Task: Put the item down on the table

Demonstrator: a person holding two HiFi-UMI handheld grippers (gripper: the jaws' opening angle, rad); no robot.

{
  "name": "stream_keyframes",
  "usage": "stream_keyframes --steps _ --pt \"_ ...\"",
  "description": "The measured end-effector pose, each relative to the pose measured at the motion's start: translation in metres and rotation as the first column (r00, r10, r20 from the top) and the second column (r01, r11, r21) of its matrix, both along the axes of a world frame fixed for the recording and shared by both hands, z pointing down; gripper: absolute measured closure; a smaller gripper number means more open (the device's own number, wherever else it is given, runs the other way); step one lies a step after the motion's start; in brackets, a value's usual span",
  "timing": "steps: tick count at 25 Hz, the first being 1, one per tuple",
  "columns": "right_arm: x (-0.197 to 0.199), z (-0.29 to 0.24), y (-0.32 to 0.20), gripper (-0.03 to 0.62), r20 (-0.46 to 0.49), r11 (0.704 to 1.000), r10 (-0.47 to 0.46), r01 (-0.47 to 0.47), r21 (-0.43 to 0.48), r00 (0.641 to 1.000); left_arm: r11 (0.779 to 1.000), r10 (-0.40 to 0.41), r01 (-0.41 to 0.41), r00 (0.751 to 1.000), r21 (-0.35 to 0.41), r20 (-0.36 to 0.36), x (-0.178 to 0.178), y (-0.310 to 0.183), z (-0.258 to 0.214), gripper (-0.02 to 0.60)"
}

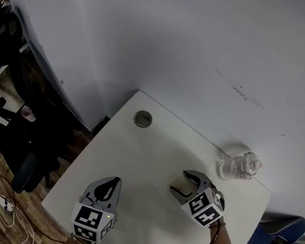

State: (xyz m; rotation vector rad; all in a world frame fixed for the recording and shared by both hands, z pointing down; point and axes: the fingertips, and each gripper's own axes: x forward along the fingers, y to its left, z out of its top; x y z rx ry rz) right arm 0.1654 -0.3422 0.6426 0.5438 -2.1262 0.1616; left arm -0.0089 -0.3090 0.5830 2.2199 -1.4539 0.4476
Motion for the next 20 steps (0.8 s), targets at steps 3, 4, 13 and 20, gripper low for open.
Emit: stream_keyframes --steps 3,4,13,20 --pt "0.0017 0.0021 -0.0003 0.296 -0.004 1.000 0.003 -0.003 -0.023 1.000 1.000 -0.001 0.001 1.000 -0.005 -0.001 -0.0016 -0.0002 0.0018 0.565" --pt "0.0021 0.0019 -0.0010 0.296 -0.003 0.999 0.008 -0.009 -0.031 1.000 1.000 -0.001 0.001 1.000 -0.006 -0.002 -0.0017 -0.0003 0.0024 0.565" --pt "0.0024 0.0018 -0.0040 0.296 -0.009 0.997 0.044 -0.044 -0.062 0.999 1.000 0.005 -0.005 1.000 -0.007 0.004 -0.0035 0.0033 0.0036 0.565" --pt "0.0038 0.0064 -0.0064 0.293 -0.040 0.998 0.045 -0.047 -0.044 0.998 1.000 0.005 -0.004 1.000 -0.008 0.011 -0.0072 0.0072 0.0041 0.565"
